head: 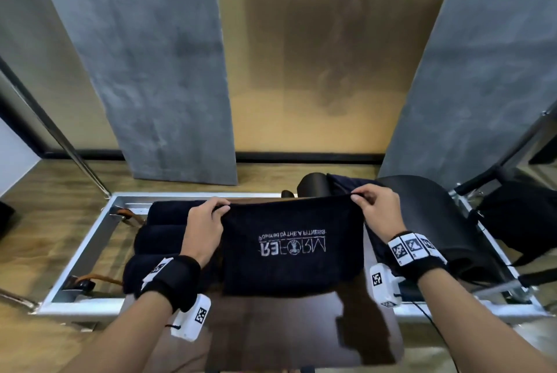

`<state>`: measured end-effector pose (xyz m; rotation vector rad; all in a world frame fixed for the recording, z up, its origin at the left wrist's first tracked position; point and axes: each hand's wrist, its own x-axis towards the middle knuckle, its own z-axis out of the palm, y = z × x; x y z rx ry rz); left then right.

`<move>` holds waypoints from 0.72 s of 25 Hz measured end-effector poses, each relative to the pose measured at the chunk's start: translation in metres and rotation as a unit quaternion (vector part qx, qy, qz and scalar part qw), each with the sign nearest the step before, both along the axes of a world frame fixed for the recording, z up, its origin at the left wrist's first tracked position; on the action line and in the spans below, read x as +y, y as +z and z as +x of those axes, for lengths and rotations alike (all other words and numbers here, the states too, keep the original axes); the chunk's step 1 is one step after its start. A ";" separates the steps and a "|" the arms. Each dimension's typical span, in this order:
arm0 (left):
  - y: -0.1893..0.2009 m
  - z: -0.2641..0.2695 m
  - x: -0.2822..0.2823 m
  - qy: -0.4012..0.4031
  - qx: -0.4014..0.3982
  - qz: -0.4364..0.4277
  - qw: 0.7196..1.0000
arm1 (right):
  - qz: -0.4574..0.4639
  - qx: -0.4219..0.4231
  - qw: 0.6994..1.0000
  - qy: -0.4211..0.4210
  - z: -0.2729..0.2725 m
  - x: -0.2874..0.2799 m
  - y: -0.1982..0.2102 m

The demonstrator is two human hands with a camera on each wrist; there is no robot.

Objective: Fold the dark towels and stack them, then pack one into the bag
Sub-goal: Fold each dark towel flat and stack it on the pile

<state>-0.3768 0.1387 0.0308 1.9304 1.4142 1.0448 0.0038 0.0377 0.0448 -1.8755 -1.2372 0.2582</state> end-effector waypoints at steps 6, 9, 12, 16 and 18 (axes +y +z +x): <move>-0.021 0.035 0.056 0.076 0.213 -0.078 0.971 | -0.166 0.012 0.986 0.003 0.016 0.067 -0.051; -0.036 0.045 0.070 0.062 0.300 -0.111 0.946 | -0.214 0.016 0.977 0.005 0.019 0.080 -0.073; -0.045 0.050 0.076 0.043 0.355 -0.121 0.926 | -0.231 0.010 0.973 0.022 0.019 0.084 -0.085; -0.051 0.054 0.076 0.025 0.376 -0.112 0.919 | -0.242 -0.014 0.969 0.049 0.019 0.085 -0.093; -0.052 0.056 0.074 0.018 0.367 -0.105 0.924 | -0.238 -0.029 0.970 0.038 0.018 0.084 -0.092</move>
